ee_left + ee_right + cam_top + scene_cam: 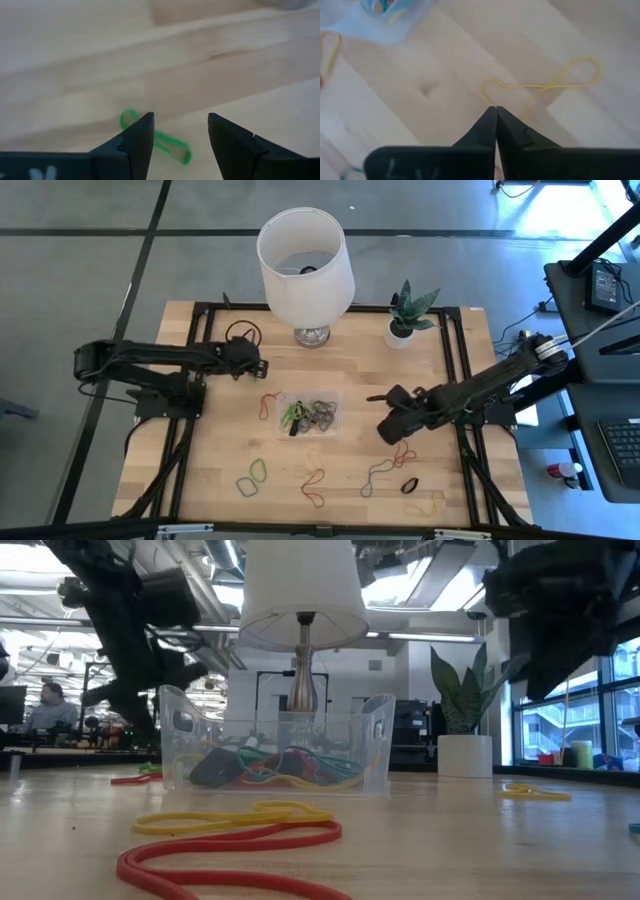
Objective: Pick and place rubber bands into bin
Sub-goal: Put the top left green rubber band into the transparent bin
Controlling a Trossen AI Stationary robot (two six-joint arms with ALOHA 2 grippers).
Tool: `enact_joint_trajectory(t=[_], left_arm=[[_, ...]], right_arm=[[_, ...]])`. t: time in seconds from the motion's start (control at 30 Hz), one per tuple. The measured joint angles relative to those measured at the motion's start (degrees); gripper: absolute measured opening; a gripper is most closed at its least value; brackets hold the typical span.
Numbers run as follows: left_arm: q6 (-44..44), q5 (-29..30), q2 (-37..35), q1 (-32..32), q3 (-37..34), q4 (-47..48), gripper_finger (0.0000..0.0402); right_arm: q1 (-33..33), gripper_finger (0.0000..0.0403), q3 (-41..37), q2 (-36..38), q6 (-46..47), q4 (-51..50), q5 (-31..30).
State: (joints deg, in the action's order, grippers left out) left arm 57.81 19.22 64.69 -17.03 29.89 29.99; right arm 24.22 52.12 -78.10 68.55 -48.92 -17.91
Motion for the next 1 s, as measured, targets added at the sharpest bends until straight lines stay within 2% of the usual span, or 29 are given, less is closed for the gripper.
enact_joint_trajectory(t=[0.23, 0.43, 0.53, 0.6, 0.77, 0.9, 1.0], left_arm=[[11.01, -2.81, 7.18, 0.03, 0.0, 0.74, 0.0165], [17.22, -2.31, 14.06, 0.01, 0.3, 0.25, 0.0156], [19.06, -2.54, 15.73, 0.18, 0.55, 1.2, 0.0137], [18.89, -2.19, 15.82, 1.21, 0.48, 1.63, 0.0111], [20.86, -2.24, 13.31, 4.42, 1.88, 4.73, 0.0014], [17.97, -2.55, 10.04, 7.26, 5.0, 5.71, 0.0003], [10.55, -3.92, 9.38, 9.71, 9.07, 6.15, 0.0003]], right_arm=[[-0.04, 0.0008, 0.0, 8.98, -4.35, -14.85, -0.54], [-0.05, 0.0004, 0.0, 17.77, -9.18, -17.14, -6.88], [-0.05, 0.0006, 0.0, 21.06, -12.32, -17.01, -9.65], [-0.05, 0.0008, 0.0, 22.6, -14.8, -17.07, -10.52], [-0.05, 0.0006, 0.0, 23.73, -19.59, -17.14, -11.14], [-0.05, 0.0004, -1.78, 24.21, -22.34, -15.81, -11.16], [-0.05, 0.0004, -6.84, 25.83, -22.55, -11.47, -10.93]])
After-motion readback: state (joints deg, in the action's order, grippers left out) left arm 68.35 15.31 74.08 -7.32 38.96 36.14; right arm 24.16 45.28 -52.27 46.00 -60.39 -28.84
